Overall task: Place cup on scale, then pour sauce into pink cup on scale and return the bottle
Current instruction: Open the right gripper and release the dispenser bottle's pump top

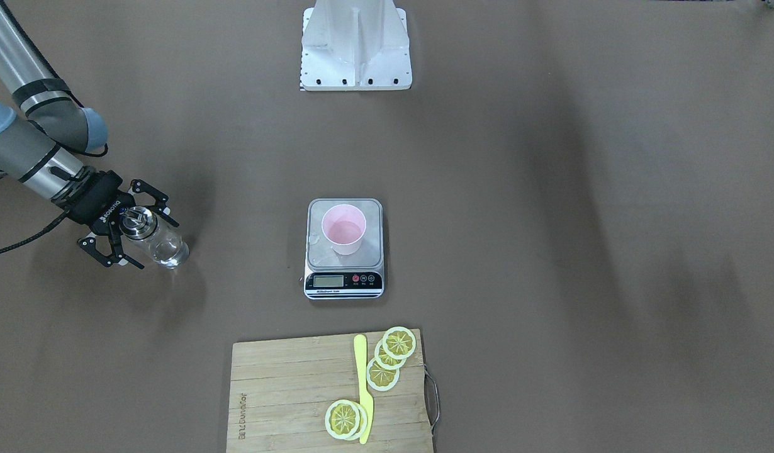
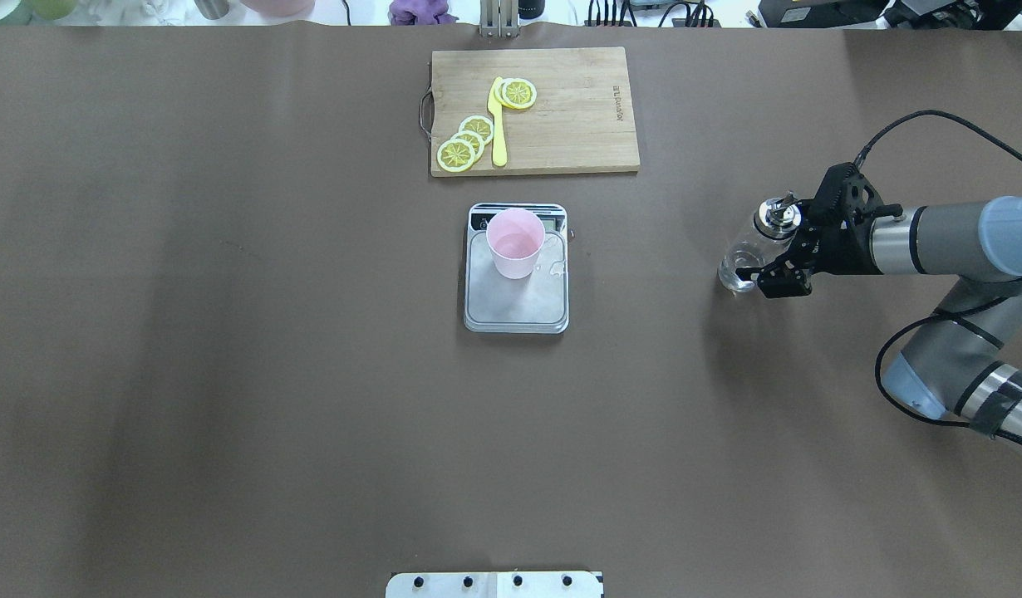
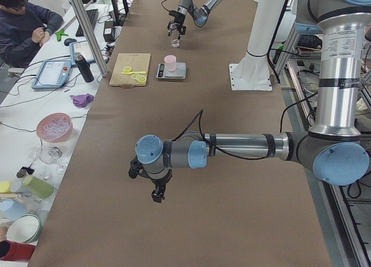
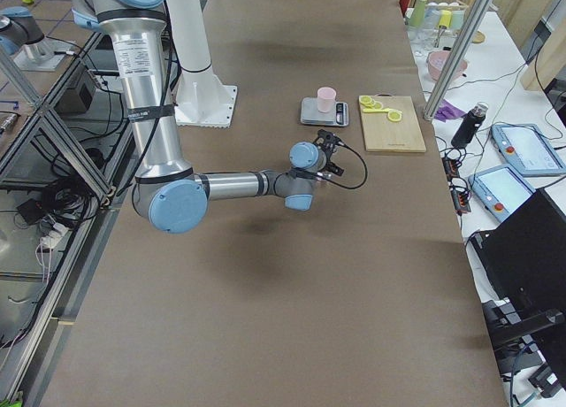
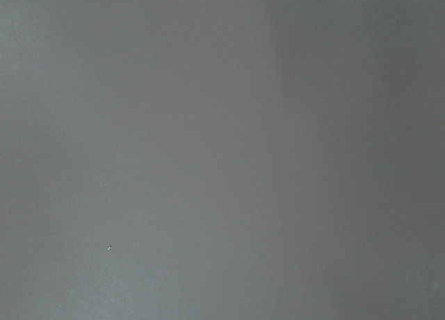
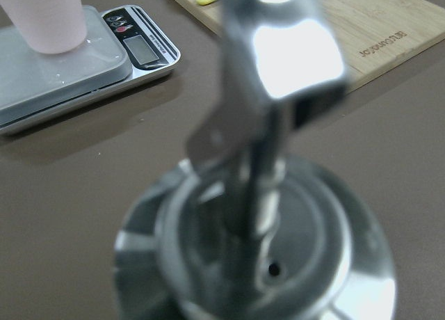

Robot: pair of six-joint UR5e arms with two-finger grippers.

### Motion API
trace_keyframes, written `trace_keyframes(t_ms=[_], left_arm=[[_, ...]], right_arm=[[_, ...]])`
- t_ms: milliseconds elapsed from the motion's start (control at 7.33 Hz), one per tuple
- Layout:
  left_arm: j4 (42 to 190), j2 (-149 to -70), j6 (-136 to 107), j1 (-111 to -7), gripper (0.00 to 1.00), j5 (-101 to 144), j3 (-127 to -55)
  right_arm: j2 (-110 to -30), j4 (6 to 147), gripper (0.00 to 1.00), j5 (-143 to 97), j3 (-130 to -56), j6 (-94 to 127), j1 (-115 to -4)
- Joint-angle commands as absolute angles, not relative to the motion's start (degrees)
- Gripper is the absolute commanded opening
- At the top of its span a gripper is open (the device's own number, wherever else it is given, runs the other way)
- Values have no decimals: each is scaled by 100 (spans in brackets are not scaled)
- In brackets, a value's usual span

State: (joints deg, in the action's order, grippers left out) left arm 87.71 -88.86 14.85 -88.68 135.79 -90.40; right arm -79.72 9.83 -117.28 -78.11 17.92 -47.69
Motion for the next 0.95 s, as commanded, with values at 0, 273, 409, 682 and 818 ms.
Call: trace_keyframes(t_ms=[0, 273, 409, 682, 818], left_arm=[[8771, -8886, 1485, -8868, 99, 13579, -9044], [8771, -8886, 1485, -8868, 99, 13579, -9061], [8771, -8886, 1485, -8868, 99, 13588, -9070], [8771, -8886, 1485, -8868, 99, 13579, -9079], [8771, -8886, 1485, -8868, 99, 13588, -9079]], right_arm=[[-8146, 967, 100, -11794, -7883, 1793, -4842], [-8610, 958, 100, -11918, -8137, 1802, -5035], [-8918, 958, 100, -11918, -8330, 1802, -5080], [-9306, 958, 100, -11909, -8455, 2037, -5263], [-9447, 967, 100, -11909, -8420, 2709, -5465]])
